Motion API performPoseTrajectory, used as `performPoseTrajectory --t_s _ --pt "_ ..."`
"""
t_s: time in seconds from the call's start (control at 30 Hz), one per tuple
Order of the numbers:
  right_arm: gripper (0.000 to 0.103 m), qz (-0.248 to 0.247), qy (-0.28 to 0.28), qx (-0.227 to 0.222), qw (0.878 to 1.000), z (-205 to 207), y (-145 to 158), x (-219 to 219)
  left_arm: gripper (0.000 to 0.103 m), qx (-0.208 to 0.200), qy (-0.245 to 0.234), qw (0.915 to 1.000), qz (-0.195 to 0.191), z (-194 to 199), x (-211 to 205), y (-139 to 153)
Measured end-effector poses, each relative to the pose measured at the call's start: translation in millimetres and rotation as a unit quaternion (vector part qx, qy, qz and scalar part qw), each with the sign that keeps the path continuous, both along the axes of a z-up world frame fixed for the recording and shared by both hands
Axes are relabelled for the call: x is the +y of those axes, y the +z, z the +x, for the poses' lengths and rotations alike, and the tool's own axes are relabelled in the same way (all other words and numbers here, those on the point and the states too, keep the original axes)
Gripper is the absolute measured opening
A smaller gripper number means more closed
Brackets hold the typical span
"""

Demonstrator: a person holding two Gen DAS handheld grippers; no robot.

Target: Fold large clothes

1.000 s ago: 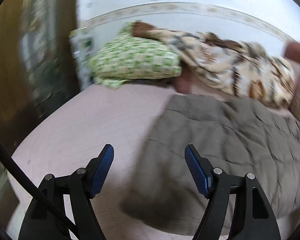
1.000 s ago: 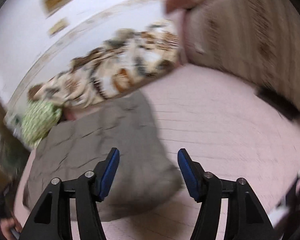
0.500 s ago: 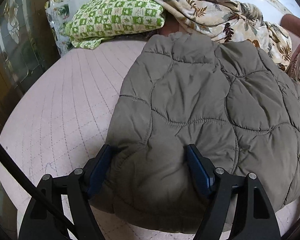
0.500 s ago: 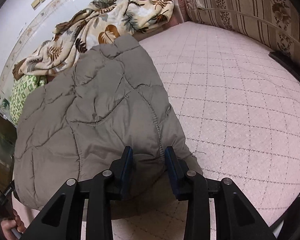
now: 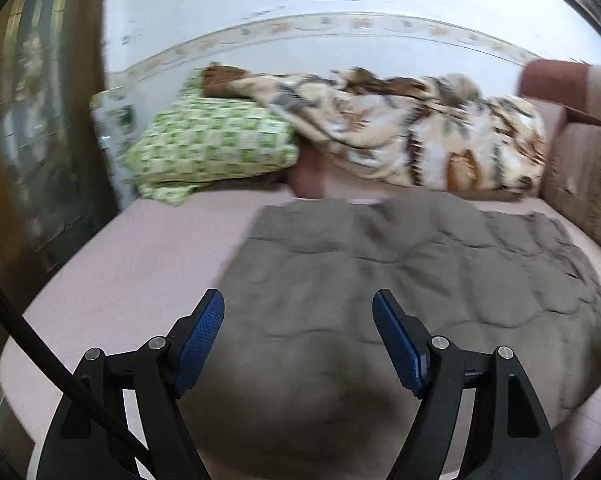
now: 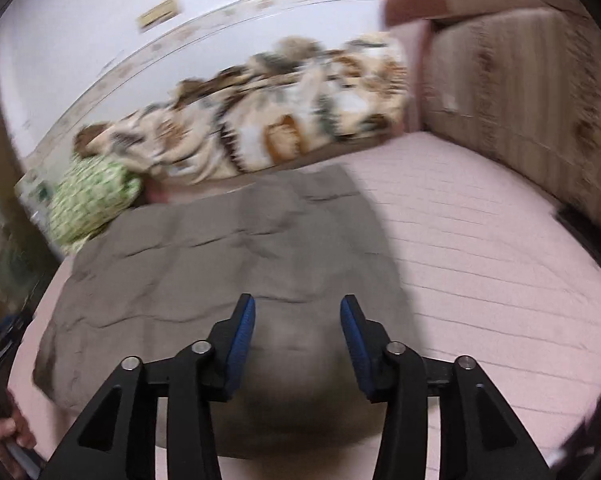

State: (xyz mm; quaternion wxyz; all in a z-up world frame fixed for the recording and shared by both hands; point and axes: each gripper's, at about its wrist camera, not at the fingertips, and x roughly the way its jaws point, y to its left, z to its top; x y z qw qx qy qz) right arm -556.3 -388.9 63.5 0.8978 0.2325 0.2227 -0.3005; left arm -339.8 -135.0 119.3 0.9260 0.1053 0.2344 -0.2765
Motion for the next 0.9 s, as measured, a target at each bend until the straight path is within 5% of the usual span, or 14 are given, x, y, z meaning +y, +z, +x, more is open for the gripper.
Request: performPoseTrajectory --t_s 0.2,0.4,0.9 --pt "0.05 -0.034 0.072 0.029 0.996 75.4 5.8 28.8 0.076 0.021 -0.053 0.9975 0.042 -12.1 -53.4 -19.3" --pt "0.054 -0.068 0.106 0.102 0.987 129.0 -25.8 50.2 0.076 0.063 -0.053 0.9932 0.083 1.4 -78.5 -56.4" --pt "0.055 -0.083 0.107 0.144 0.98 147.0 -52.1 48.0 0.076 0.064 -0.048 0.9921 0.097 9.1 -88.1 -71.5"
